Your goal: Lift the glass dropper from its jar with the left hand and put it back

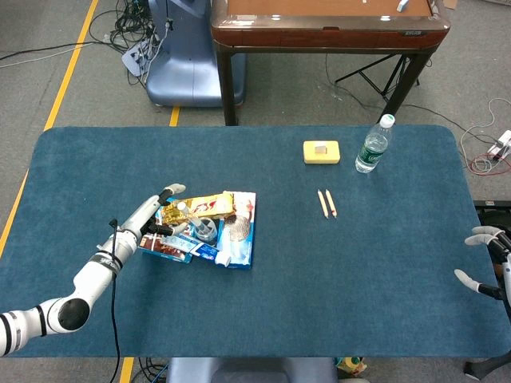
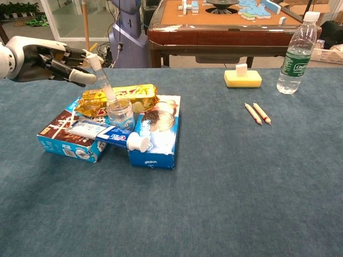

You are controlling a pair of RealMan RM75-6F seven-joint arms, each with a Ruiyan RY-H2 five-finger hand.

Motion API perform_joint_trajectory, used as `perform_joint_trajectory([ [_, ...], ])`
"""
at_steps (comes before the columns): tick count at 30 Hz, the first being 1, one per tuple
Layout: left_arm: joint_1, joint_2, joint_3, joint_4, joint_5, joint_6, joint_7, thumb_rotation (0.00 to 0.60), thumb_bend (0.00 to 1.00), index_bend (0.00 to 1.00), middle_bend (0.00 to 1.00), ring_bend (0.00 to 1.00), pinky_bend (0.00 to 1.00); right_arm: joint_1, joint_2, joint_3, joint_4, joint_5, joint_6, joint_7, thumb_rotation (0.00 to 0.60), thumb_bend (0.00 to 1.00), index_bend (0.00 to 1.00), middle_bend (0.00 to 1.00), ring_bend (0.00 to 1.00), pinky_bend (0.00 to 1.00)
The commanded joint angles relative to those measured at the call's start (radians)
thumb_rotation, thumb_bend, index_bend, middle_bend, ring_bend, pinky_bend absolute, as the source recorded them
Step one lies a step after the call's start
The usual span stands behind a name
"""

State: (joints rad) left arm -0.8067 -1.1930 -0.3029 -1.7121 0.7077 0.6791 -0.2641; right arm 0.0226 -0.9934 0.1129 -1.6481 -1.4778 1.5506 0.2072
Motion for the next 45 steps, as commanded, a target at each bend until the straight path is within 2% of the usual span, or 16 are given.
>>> perform_joint_trajectory([
  [1, 0.014, 0.014, 0.005, -0.018, 0.020, 0.036, 0.018, 0.600, 0.30, 0.07, 0.00, 0.00, 0.09, 0.000, 0.000, 0.000, -0.001, -0.001, -0.001, -0.001, 0.600, 0.07, 0.44, 0.32, 0.21, 0.29],
  [9, 0.097, 0.055, 0.046, -0.067, 0.162, 0.229, 0.108, 0.600, 0.30, 0.07, 0.00, 0.00, 0.08, 0.002, -0.004, -0.004, 0.000, -0.003, -0.005, -0.006, 0.600, 0.07, 0.44, 0.32, 0.21, 0.29],
  [17, 0.199, 0.126, 0.084, -0.110, 0.315, 0.362, 0.127, 0.600, 0.30, 0.08, 0.00, 0.00, 0.06, 0.007, -0.015, -0.009, 0.001, -0.006, -0.015, -0.028, 0.600, 0.07, 0.44, 0.32, 0.21, 0.29],
  [28, 0.360, 0.179, 0.192, -0.083, 0.551, 0.601, 0.263, 0.600, 0.30, 0.12, 0.00, 0.00, 0.04, 0.017, -0.038, -0.017, 0.005, -0.003, -0.036, -0.079, 0.600, 0.07, 0.44, 0.32, 0.21, 0.29],
  [37, 0.498, 0.216, 0.279, -0.133, 0.642, 0.764, 0.456, 0.600, 0.30, 0.16, 0.00, 0.00, 0.04, 0.021, -0.057, -0.023, 0.007, -0.005, -0.042, -0.120, 0.600, 0.07, 0.44, 0.32, 0.21, 0.29],
  [45, 0.610, 0.174, 0.352, -0.148, 0.739, 0.867, 0.552, 0.600, 0.30, 0.23, 0.00, 0.00, 0.04, 0.026, -0.072, -0.025, 0.013, 0.000, -0.049, -0.157, 0.600, 0.07, 0.44, 0.32, 0.21, 0.29],
])
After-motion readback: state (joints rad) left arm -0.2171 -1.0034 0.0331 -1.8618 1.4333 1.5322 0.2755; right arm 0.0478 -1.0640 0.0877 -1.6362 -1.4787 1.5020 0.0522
